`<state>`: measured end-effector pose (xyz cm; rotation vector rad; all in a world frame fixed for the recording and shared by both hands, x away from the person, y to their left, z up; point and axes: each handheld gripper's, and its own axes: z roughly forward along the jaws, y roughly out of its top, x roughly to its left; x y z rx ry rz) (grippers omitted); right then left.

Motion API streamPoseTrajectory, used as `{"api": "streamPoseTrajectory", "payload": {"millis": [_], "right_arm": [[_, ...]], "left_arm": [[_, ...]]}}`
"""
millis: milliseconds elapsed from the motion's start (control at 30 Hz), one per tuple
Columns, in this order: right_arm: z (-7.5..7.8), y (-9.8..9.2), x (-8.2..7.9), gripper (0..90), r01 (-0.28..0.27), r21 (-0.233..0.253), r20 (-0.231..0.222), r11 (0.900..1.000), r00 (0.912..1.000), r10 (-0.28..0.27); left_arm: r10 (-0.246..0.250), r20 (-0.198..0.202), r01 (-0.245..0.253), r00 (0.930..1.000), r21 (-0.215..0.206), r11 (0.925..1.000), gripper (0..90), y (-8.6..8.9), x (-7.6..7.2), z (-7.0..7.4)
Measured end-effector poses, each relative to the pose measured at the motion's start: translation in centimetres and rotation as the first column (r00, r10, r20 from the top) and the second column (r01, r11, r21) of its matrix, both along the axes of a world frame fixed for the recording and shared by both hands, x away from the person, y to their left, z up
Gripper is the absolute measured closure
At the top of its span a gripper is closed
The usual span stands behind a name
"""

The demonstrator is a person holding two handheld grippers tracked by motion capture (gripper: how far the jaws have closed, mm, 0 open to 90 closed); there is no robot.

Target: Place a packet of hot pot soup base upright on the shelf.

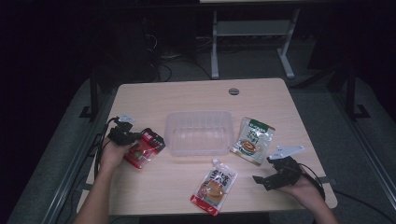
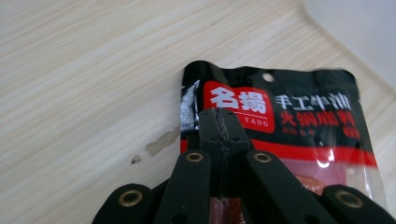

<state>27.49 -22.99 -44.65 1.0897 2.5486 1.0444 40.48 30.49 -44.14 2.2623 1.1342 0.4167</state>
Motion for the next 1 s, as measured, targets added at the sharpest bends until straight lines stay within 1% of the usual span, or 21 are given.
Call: {"api": "streamPoseTrajectory", "payload": {"millis": [100,167,200,233,267,300,400,433,500,600,633,700,800,833,867,900,967,1000], "right_arm": [[0.0,-0.1,-0.1,6.3,0.008,0.008,0.0,1.0,1.0,-0.008],[0.1,-0.1,-0.1,6.3,0.008,0.007,-0.001,1.0,1.0,-0.008],[0.1,-0.1,-0.1,6.3,0.008,0.007,-0.001,1.0,1.0,-0.008],[0.1,-0.1,-0.1,6.3,0.008,0.008,-0.003,1.0,1.0,-0.008],[0.1,-0.1,-0.1,6.3,0.008,0.008,-0.003,1.0,1.0,-0.008],[0.1,-0.1,-0.1,6.3,0.009,0.011,-0.001,1.0,1.0,-0.009],[0.1,-0.1,-0.1,6.3,0.006,0.008,-0.001,1.0,1.0,-0.006],[0.1,-0.1,-0.1,6.3,0.007,0.006,-0.002,1.0,1.0,-0.007],[0.1,-0.1,-0.1,6.3,0.009,0.009,-0.005,1.0,0.9999,-0.009],[0.1,-0.1,-0.1,6.3,0.007,0.009,-0.001,1.0,1.0,-0.007],[0.1,-0.2,-0.1,6.3,0.006,0.007,0.0,1.0,1.0,-0.006],[0.0,-0.2,0.0,6.3,0.008,0.009,-0.001,1.0,1.0,-0.008],[0.0,-0.2,0.0,6.3,0.008,0.008,-0.001,1.0,1.0,-0.008],[0.0,-0.1,0.0,6.3,0.008,0.008,-0.002,1.0,1.0,-0.008],[0.0,-0.1,0.0,6.3,0.008,0.008,-0.002,1.0,1.0,-0.008],[0.1,-0.1,0.0,6.3,0.006,0.005,-0.001,1.0,1.0,-0.006],[0.0,-0.1,0.0,6.3,0.006,0.004,-0.001,1.0,1.0,-0.006],[0.0,-0.1,0.0,6.3,0.005,0.002,0.0,1.0,1.0,-0.005]], "left_arm": [[-0.012,-0.008,0.012,0.9999,-0.01,0.9999,89.8,-0.5,-0.1,0.0],[-0.039,-0.019,0.039,0.999,-0.014,0.9991,89.8,-0.9,-0.2,-0.1],[-0.039,-0.019,0.039,0.999,-0.014,0.9991,89.8,-0.9,-0.2,-0.1],[-0.055,-0.032,0.054,0.998,-0.025,0.9982,89.8,-1.2,-0.4,-0.1],[-0.055,-0.032,0.054,0.998,-0.025,0.9982,89.8,-1.2,-0.4,-0.1],[-0.077,-0.039,0.076,0.9963,-0.014,0.997,89.8,-1.5,-0.5,0.0],[-0.074,-0.028,0.074,0.9969,-0.003,0.9973,89.7,-1.7,-0.7,0.1],[-0.073,-0.021,0.073,0.9971,-0.006,0.9973,89.8,-1.5,-0.7,0.3],[-0.053,-0.009,0.053,0.9986,-0.014,0.9985,89.8,-0.8,-0.9,0.7],[-0.033,0.003,0.033,0.9994,-0.01,0.9994,89.8,0.4,-1.4,1.3],[-0.027,-0.002,0.027,0.9996,-0.011,0.9996,89.7,1.1,-1.9,1.4],[-0.024,-0.002,0.024,0.9997,-0.011,0.9997,89.8,1.4,-2.1,1.4],[-0.022,-0.015,0.021,0.9997,-0.007,0.9997,89.7,2.0,-2.4,1.0],[-0.023,-0.031,0.023,0.9993,-0.005,0.9997,89.8,2.0,-2.3,0.7],[-0.023,-0.031,0.023,0.9993,-0.005,0.9997,89.8,2.0,-2.3,0.7],[-0.024,-0.036,0.025,0.999,0.004,0.9997,89.8,2.0,-2.3,0.5],[-0.023,-0.048,0.023,0.9986,-0.005,0.9997,89.8,2.0,-2.2,0.5],[-0.024,-0.054,0.023,0.9982,-0.01,0.9997,89.8,2.0,-2.4,0.5]]}}
